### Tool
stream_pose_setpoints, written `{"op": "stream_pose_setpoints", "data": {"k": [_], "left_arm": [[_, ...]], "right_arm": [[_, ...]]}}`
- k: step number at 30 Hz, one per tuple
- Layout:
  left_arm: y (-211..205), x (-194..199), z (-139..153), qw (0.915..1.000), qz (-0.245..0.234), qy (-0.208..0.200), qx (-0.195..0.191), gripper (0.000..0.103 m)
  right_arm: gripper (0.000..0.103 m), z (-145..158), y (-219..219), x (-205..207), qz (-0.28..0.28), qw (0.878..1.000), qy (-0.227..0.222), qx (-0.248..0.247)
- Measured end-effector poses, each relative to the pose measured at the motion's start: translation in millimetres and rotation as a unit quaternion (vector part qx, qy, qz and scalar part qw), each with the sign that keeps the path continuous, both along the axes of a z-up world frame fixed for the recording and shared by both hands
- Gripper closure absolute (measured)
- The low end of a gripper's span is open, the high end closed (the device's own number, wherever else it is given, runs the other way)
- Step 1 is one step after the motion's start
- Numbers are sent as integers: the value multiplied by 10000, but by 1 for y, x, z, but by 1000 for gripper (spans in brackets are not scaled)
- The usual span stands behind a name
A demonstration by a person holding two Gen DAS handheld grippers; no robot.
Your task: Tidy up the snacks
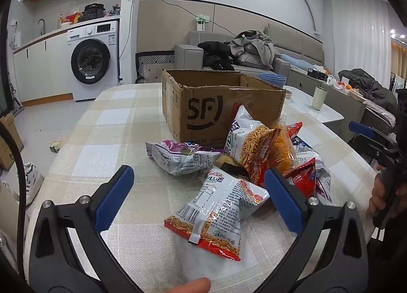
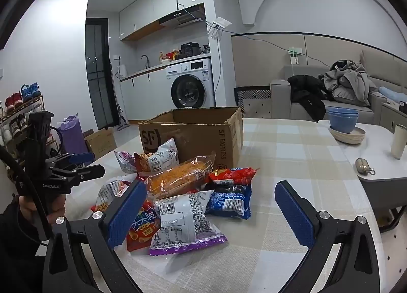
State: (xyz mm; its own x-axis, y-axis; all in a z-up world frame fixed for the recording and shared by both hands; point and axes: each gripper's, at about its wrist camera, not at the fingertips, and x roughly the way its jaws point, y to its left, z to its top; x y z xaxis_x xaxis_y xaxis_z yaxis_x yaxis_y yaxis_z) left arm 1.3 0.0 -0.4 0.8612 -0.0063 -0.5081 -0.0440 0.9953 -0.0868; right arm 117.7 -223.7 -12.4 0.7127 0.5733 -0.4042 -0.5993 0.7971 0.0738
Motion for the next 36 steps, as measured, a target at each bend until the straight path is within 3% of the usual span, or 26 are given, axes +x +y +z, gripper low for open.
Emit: {"op": "stream_pose_setpoints", "data": {"k": [36], "left_arm": [[-1,-2,1,10000,17,-88,-10,1]], "right_arm": [[0,0,0,0,18,10000,40,27]]}}
